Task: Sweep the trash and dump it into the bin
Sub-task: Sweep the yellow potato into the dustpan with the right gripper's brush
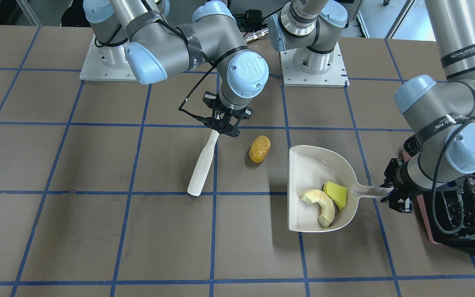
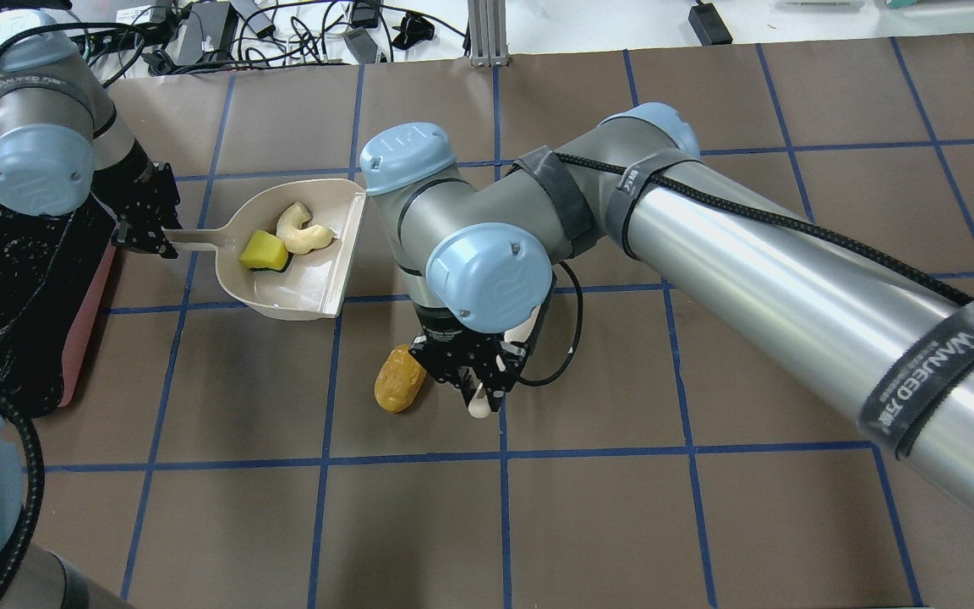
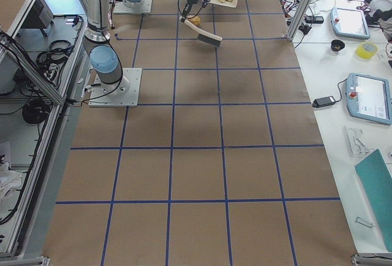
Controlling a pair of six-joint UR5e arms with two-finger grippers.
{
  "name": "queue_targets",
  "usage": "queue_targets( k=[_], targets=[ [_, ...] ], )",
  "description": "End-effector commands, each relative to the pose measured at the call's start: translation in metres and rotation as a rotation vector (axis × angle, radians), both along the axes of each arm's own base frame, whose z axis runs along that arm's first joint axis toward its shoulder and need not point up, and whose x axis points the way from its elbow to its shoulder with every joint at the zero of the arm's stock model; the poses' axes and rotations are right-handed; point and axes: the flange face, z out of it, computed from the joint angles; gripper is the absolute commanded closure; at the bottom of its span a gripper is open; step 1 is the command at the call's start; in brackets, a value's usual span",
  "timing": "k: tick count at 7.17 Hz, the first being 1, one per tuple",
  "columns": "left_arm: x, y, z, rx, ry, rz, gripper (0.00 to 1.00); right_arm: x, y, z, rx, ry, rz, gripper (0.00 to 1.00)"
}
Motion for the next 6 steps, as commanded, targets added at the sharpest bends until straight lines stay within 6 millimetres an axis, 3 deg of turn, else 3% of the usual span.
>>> queue_targets(
  k=[1,3,6],
  targets=[
    [-0.004,0.026,0.013,-0.056,-0.1,-0.017,1.0,0.033,0.036,-0.003,0.013,-0.007,-0.024,1.0],
    [-0.011,0.062,0.008,-0.177,-0.168,-0.012,1.0,0.051,0.059,-0.006,0.067,-0.04,-0.084,1.0],
    [-0.029,0.119,-0.013,-0.189,-0.188,0.006,1.0,0.075,0.075,-0.009,0.057,-0.055,-0.158,1.0]
  ],
)
